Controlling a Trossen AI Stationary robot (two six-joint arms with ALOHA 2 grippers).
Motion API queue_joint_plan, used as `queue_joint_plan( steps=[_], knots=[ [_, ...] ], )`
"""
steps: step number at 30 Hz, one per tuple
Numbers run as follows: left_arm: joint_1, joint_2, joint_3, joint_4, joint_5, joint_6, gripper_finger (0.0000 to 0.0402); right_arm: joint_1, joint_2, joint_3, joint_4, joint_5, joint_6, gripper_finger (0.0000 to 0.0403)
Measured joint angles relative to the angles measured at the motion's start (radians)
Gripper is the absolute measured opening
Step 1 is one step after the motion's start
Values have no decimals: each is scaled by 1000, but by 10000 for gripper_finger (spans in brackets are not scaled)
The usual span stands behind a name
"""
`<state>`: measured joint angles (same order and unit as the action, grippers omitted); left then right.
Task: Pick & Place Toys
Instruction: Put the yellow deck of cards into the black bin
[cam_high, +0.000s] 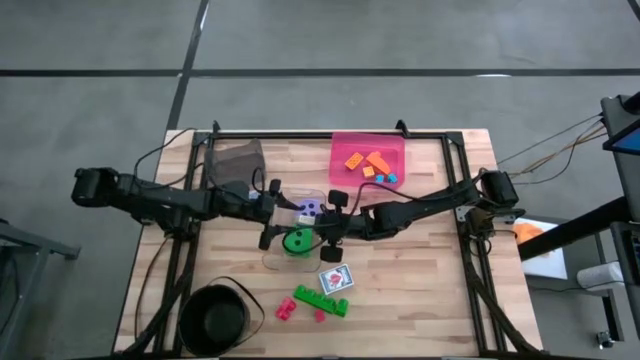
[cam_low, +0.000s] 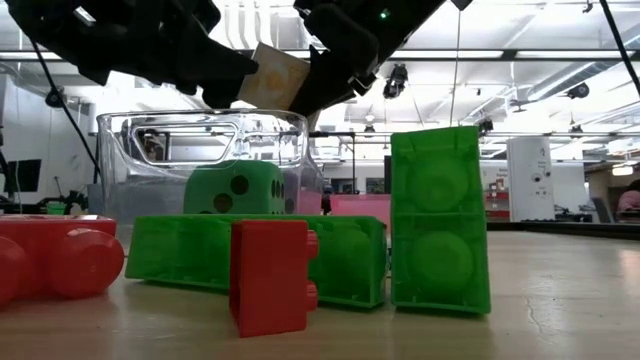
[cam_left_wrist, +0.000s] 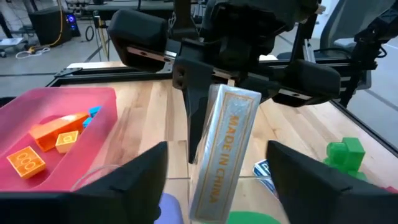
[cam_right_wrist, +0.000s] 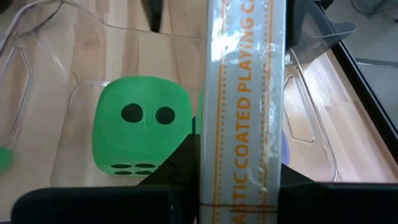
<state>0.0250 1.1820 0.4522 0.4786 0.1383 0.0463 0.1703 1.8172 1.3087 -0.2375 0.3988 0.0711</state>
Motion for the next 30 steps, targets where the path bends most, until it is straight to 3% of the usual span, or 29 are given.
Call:
queue_joint_plan(
  steps=[14, 23, 30],
  knots=[
    [0, 0, 0, -6, -3, 16, 68, 0, -1, -1, 3, -15, 4, 61],
    [0, 0, 0, -10, -3, 14, 63, 0, -1, -2, 5, -25, 2, 68],
    [1, 0, 0, -30, -12, -1, 63, 1, -3, -2, 16, -22, 3, 173]
  ],
)
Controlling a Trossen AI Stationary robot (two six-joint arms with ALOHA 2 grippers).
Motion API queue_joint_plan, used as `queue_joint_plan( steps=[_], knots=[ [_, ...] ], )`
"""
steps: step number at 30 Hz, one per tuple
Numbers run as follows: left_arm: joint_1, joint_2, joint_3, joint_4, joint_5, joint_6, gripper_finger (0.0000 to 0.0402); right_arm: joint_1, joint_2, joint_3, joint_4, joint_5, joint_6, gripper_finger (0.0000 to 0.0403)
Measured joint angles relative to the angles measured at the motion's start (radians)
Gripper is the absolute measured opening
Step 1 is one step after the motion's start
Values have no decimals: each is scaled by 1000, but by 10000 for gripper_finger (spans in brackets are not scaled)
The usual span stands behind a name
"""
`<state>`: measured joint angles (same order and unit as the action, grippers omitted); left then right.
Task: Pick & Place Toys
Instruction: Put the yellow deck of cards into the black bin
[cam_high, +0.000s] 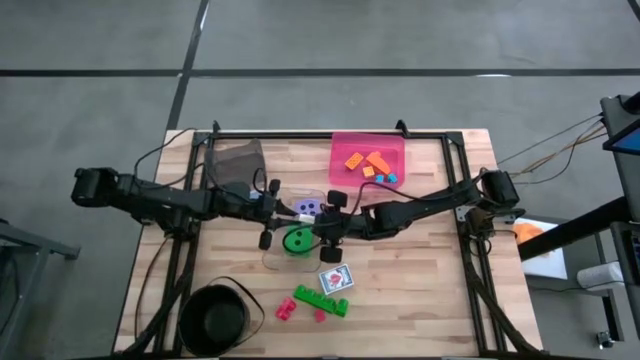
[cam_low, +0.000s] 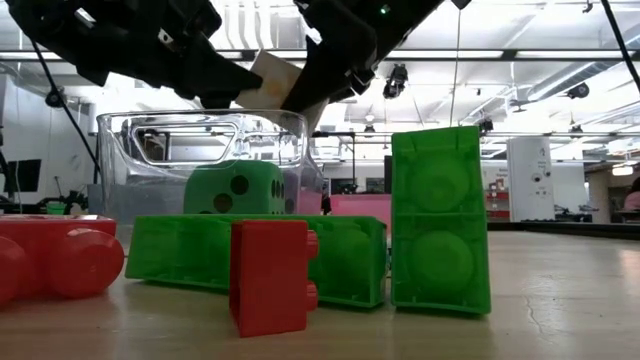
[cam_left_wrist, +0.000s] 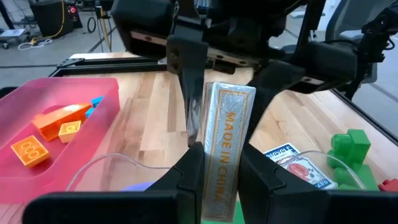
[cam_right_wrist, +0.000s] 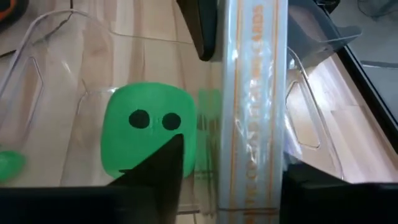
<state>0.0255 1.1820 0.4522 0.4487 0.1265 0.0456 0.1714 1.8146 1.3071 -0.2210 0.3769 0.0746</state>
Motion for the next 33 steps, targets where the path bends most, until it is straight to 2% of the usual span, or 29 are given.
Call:
queue_joint_plan(
  steps=[3, 7, 14, 19, 21, 24, 29, 33],
  knots=[
    [0, -2, 0, -2, 0, 10, 63, 3, 0, 0, 0, -1, 0, 206],
    [0, -6, 0, -9, 1, 23, 63, 6, 0, 0, 4, -1, 0, 228],
    [-1, -61, 0, -83, 1, 38, 63, 33, -10, 0, -14, -3, -9, 233],
    [-1, -133, 0, -143, 2, 53, 63, 56, -62, -15, -10, 7, -36, 233],
    [-2, -159, -1, -154, 7, 55, 63, 67, -90, -45, 69, 10, -63, 233],
    [-2, -193, -20, -147, 15, 56, 63, 82, -140, -140, 291, -14, -133, 233],
    [2, -250, -52, -181, -69, 55, 63, 96, -245, -374, 737, -122, -199, 233],
    [0, -296, -70, -221, -89, 55, 63, 93, -316, -572, 992, -131, -205, 233]
  ],
)
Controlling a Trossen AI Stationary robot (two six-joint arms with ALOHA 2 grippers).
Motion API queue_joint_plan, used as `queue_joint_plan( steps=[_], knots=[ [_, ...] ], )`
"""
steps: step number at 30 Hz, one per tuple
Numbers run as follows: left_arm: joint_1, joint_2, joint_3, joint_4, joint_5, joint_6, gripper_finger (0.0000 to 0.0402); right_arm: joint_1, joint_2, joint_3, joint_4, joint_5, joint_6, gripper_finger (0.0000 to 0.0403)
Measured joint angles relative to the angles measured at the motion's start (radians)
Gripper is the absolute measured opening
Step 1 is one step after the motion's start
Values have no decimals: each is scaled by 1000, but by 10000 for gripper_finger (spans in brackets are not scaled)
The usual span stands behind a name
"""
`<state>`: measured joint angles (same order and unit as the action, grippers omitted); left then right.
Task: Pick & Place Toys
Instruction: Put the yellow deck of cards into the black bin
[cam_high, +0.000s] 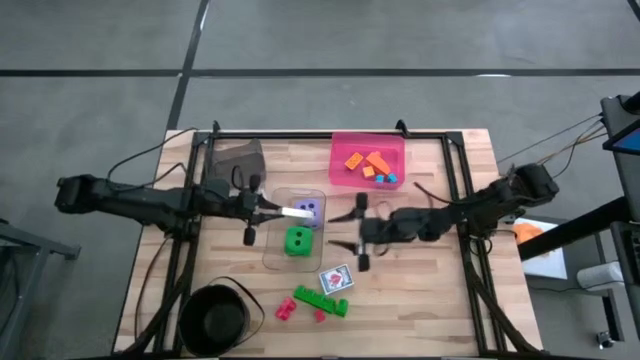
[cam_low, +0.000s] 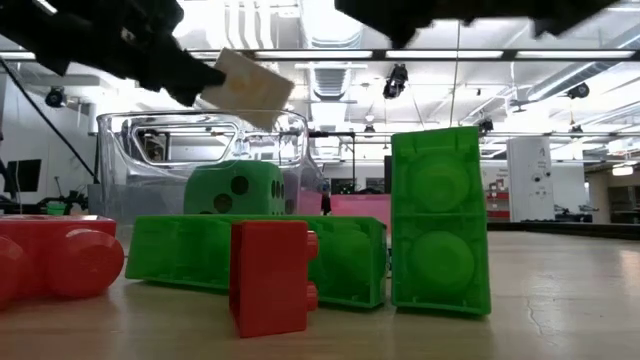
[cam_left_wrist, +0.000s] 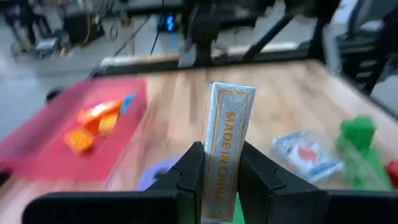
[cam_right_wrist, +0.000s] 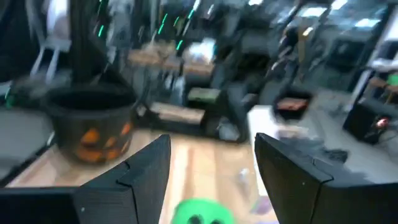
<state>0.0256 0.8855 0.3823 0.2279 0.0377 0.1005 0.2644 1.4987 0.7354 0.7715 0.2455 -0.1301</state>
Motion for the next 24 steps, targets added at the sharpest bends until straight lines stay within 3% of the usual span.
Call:
queue_joint_plan(
  steps=[10, 24],
  knots=[
    [1, -185, 4, -221, -169, 0, 63, 10, -80, -325, 380, -1, 64, 234],
    [2, -416, 2, -517, -482, -125, 63, 6, 13, -334, 458, 0, 62, 234]
  ],
)
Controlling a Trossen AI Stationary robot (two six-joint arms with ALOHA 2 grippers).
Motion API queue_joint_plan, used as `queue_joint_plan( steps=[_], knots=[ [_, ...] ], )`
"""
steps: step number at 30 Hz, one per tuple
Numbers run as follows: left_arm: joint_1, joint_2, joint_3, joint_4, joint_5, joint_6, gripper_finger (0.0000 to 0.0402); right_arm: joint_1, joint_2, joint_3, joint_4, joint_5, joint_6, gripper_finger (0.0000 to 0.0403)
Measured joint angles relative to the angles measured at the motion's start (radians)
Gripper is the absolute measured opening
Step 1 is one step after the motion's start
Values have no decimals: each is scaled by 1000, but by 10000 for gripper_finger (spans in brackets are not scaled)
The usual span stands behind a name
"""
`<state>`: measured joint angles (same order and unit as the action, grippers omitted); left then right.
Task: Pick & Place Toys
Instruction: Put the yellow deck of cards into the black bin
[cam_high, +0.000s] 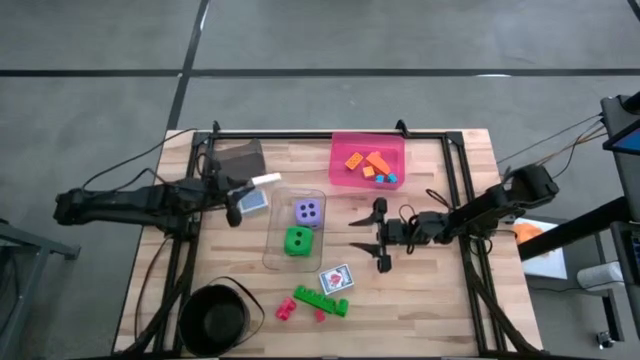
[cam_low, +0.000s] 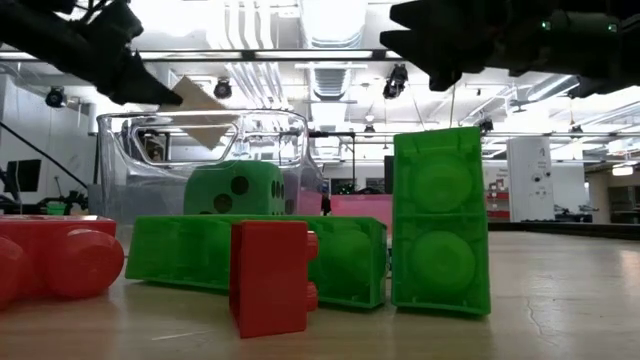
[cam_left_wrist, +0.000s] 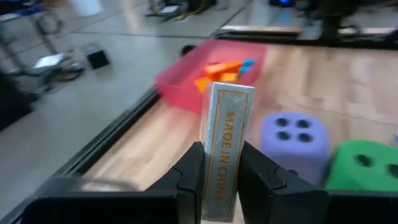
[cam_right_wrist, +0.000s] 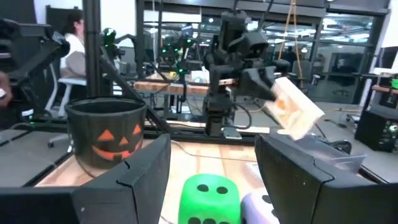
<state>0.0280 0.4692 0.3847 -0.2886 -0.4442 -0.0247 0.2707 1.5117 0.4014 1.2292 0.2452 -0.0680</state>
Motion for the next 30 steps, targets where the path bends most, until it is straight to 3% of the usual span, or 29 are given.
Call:
queue_joint_plan(
  steps=[6, 12, 22, 30],
  knots=[
    [1, -68, 0, -121, -162, -72, 63, 0, 16, 13, -1, 0, -7, 234],
    [17, -81, 0, -137, -252, -154, 63, 0, 16, 14, -3, 0, -10, 234],
    [127, -64, -42, -123, -283, -258, 63, 0, 16, 14, -1, 0, -11, 234],
    [344, 33, -63, -90, -152, -245, 63, -4, 16, 14, -1, 0, -14, 234]
  ],
)
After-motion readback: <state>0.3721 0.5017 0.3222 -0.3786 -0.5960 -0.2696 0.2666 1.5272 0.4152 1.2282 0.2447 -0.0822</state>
